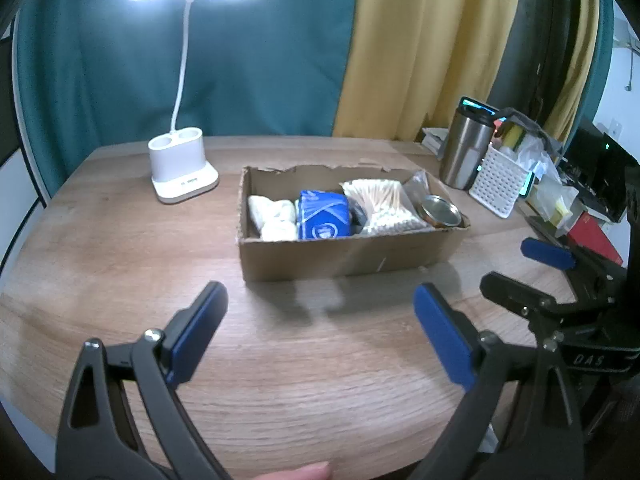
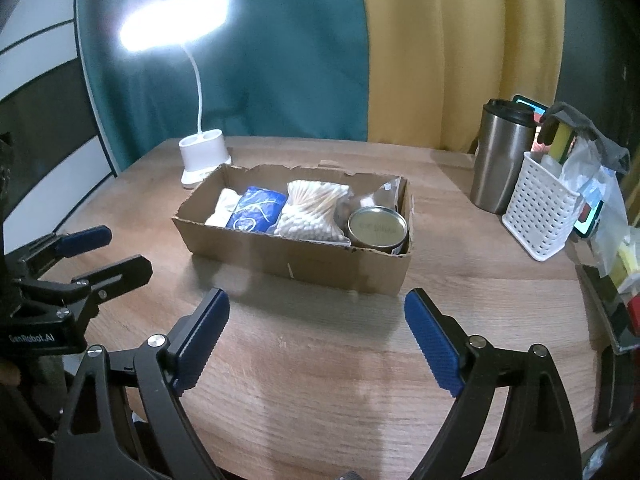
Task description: Organize objects
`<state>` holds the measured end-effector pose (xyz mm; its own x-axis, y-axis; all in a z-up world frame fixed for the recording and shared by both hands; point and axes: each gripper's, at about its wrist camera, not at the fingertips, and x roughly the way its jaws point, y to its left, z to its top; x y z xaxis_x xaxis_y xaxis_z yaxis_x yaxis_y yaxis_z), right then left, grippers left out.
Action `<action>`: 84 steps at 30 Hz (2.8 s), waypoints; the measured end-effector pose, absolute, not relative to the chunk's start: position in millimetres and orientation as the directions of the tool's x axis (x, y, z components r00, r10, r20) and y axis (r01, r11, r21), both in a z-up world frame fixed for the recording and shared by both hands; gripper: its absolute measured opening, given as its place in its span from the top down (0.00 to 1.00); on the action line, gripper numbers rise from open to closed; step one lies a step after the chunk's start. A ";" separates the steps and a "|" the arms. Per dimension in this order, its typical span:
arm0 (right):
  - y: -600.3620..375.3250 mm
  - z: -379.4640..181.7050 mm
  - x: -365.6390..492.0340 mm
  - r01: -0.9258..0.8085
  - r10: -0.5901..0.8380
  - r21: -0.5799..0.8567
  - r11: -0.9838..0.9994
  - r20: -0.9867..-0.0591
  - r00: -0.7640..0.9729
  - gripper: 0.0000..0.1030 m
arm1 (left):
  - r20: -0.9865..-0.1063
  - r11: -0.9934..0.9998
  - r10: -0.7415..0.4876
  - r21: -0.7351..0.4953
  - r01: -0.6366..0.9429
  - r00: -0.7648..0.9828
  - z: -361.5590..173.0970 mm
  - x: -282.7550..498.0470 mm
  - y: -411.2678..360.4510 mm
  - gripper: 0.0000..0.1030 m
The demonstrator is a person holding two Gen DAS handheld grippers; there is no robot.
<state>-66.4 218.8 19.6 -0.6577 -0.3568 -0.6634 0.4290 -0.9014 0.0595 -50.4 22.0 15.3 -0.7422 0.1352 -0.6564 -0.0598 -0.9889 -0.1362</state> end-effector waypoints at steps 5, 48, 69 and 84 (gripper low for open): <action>219.8 20.0 -66.1 0.426 -0.354 0.059 -0.903 -0.662 -0.660 0.11 | -0.656 -0.988 0.139 -0.141 -0.061 -0.741 14.6 -49.4 19.3 0.07; 220.2 16.9 -75.6 0.415 -0.341 0.052 -0.909 -0.666 -0.663 0.11 | -0.670 -0.986 0.137 -0.159 -0.039 -0.730 7.8 -57.3 10.6 0.07; 221.0 14.5 -79.5 0.411 -0.338 0.054 -0.910 -0.669 -0.662 0.11 | -0.675 -0.987 0.132 -0.158 -0.032 -0.726 6.2 -59.1 13.8 0.07; 221.2 15.3 -81.2 0.413 -0.340 0.054 -0.909 -0.670 -0.660 0.11 | -0.676 -0.987 0.133 -0.157 -0.035 -0.725 7.4 -61.7 11.5 0.07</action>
<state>-81.2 221.2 15.3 -0.6598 -0.3399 -0.6701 0.4135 -0.9089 0.0539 -61.7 11.5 7.4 -0.7247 0.1328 -0.6762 -0.0346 -0.9870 -0.1568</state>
